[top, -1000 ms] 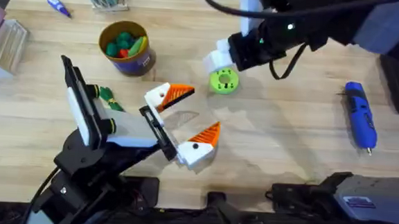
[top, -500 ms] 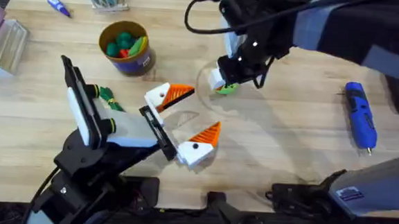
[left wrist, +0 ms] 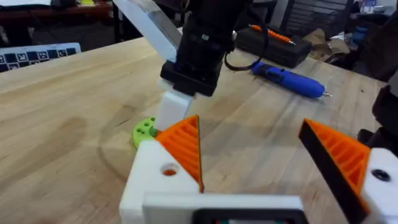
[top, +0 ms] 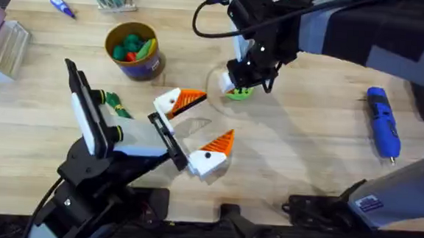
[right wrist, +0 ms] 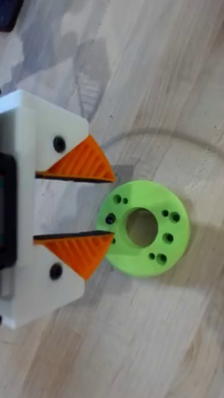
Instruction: Pick up the gripper from the table and insert it into the empty holder that is missing its gripper. Then pick up a screw, insert it into the mounting hole, and use the screwdriver to tighten it. Finally, clean up the table by picking up the vegetable and placing it into the bucket.
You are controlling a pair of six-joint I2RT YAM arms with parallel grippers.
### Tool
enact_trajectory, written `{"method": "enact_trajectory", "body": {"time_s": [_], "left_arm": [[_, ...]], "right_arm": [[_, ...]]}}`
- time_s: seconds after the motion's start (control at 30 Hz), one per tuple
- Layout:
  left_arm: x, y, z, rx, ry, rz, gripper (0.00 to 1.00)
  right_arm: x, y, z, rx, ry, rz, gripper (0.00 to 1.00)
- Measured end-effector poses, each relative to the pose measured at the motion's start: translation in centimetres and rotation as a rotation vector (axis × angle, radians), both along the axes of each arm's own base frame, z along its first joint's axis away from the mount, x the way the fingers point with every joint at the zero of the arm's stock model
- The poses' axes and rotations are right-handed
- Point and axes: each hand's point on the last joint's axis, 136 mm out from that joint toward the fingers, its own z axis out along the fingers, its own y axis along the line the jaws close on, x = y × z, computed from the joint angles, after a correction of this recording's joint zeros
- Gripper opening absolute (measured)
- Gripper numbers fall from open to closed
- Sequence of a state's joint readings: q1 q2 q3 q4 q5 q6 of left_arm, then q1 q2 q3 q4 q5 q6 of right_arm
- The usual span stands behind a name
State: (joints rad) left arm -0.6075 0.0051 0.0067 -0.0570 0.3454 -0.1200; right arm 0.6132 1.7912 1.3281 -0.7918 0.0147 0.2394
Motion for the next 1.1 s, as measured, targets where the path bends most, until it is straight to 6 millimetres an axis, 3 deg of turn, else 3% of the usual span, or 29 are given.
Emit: {"method": "enact_trajectory", "body": {"time_s": [0.23,0.43,0.9,1.1], "left_arm": [[0.0,0.0,0.0,0.000,0.000,0.000,0.986],[0.0,0.0,0.0,0.000,0.000,0.000,0.986],[0.0,0.0,0.0,0.000,0.000,0.000,0.986],[0.0,0.0,0.0,0.000,0.000,0.000,0.985]], "right_arm": [[0.0,0.0,-0.4,-0.006,0.008,0.000,0.427],[-0.2,-0.3,-1.9,-0.038,0.041,-0.002,0.358],[0.0,-0.5,-1.9,-0.046,0.031,-0.005,0.259],[0.2,-0.7,-1.9,-0.059,0.020,-0.013,0.172]]}}
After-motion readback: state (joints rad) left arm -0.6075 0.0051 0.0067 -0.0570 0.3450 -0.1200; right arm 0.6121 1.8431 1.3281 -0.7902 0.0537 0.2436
